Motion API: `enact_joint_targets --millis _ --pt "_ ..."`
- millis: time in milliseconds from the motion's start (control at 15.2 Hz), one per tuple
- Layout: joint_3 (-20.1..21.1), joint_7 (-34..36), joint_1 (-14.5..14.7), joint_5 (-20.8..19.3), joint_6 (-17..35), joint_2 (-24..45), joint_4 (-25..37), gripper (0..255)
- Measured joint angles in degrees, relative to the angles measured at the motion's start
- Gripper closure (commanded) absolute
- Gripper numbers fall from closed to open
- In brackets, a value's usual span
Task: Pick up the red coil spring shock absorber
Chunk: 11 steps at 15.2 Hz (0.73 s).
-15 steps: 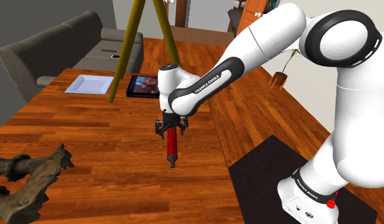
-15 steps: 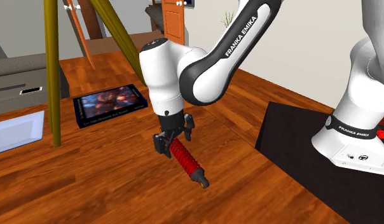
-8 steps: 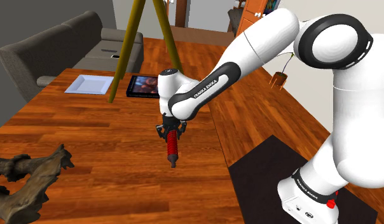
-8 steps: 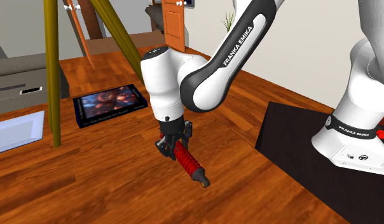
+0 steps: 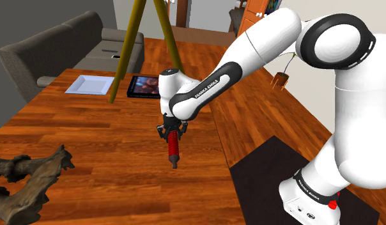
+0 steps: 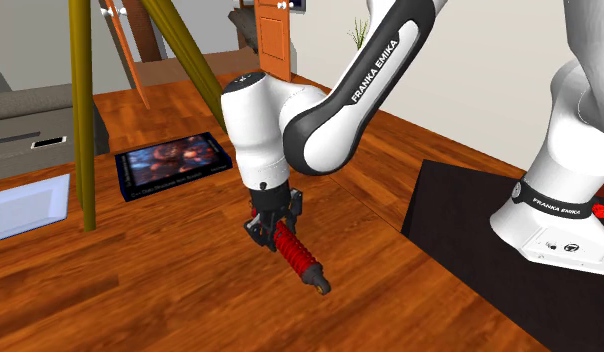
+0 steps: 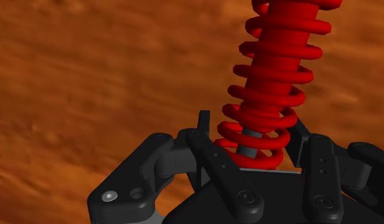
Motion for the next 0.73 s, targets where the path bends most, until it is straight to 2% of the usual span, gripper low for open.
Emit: enact_joint_targets --millis 726 --pt "1.4 -1.3 -1.1 2.0 -5.8 -5.9 0.1 255"
